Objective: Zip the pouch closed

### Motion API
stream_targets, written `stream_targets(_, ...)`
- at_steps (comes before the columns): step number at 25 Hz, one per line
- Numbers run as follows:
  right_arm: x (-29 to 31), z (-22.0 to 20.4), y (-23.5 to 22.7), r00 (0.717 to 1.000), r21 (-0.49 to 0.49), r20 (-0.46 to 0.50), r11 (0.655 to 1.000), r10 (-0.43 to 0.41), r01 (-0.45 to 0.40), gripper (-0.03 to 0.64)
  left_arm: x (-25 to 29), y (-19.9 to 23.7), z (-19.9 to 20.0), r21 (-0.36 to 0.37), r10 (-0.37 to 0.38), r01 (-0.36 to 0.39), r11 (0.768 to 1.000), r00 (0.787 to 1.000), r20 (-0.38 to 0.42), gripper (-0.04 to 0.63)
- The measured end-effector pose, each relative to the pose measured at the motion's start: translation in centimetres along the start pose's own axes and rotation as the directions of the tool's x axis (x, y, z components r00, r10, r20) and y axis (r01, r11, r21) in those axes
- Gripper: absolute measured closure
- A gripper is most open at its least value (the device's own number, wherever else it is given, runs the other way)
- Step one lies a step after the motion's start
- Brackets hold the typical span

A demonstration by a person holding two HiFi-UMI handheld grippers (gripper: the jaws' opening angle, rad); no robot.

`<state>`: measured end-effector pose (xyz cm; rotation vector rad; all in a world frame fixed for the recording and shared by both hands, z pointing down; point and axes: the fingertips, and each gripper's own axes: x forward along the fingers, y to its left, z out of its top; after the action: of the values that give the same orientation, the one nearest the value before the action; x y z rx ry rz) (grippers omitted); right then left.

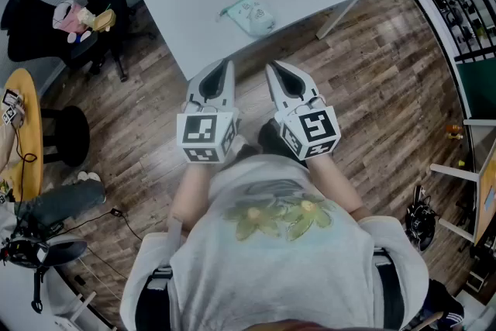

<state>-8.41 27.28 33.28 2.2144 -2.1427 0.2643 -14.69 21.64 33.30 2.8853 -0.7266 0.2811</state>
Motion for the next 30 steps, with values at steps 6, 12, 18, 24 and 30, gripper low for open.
stream_targets(6, -0.3, -0.2, -0.5, 1.000, 0.006, -0.008, 1.000, -0.012, 0.012, 0.595, 0.2, -0.4, -0.1, -0.003, -0.029, 0.029, 1.000, 1.000, -0.007, 0.591)
stream_targets(12, 0.0, -0.2, -1.7, 1.000, 0.010, -0.003, 1.000, -0.008, 0.008, 0.595, 1.1, -0.3, -0.1, 0.047, -0.006, 0.006, 0.999, 1.000, 0.001, 0.591)
stream_targets(18, 1.3, 0.0, -3.0, 1.000, 0.018, -0.003, 1.000, 0.008, -0.007, 0.594, 2.4, 0.8, 0.5, 0.044, 0.019, -0.019, 0.999, 1.000, -0.002, 0.591)
stream_targets(24, 3.3, 0.1, -5.0, 0.999, 0.025, -0.026, 0.999, 0.040, -0.039, 0.594, 4.9, 2.0, 1.0, 0.008, 0.051, -0.051, 0.999, 0.999, -0.006, 0.578)
stream_targets(30, 5.2, 0.2, -8.0, 0.995, 0.053, -0.050, 0.995, 0.090, -0.087, 0.481, 8.0, 2.8, 0.7, -0.003, 0.076, -0.077, 0.997, 0.996, -0.055, 0.441)
